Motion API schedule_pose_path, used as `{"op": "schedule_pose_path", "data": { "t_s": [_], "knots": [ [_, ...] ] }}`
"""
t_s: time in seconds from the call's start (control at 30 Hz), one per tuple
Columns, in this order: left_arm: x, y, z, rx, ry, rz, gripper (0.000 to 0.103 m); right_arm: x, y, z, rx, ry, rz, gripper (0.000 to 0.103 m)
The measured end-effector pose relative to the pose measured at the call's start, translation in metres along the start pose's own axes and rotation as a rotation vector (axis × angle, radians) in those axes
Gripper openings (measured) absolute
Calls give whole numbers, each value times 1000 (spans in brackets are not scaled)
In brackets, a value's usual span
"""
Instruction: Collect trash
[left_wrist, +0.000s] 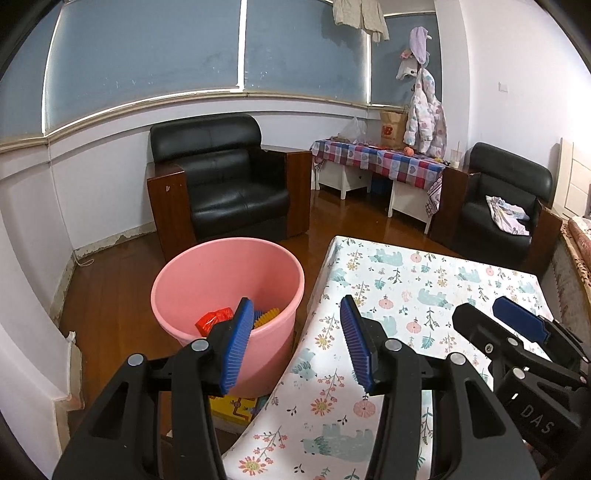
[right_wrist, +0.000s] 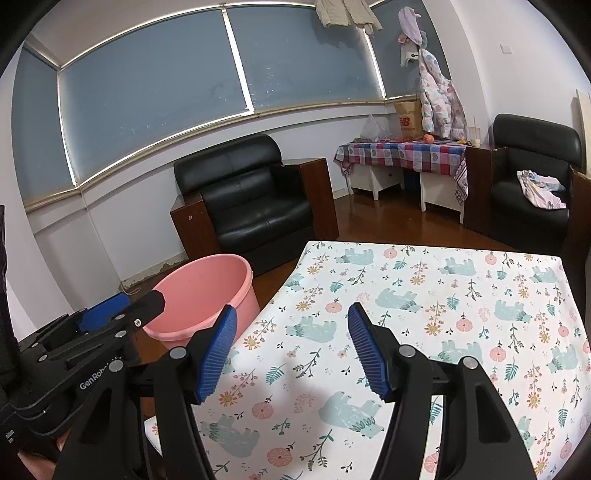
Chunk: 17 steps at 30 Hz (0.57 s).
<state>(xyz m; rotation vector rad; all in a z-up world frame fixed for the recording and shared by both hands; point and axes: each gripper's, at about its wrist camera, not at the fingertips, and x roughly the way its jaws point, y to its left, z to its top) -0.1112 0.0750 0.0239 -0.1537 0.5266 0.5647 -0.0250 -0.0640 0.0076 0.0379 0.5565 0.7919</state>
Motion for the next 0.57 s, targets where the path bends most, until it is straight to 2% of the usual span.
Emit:
{"op": "schedule_pose_path", "data": {
  "t_s": [0.57],
  "knots": [
    [3, -7, 0, 24, 5, 20, 50, 3, -8, -3, 19, 4, -3, 62]
  ]
}}
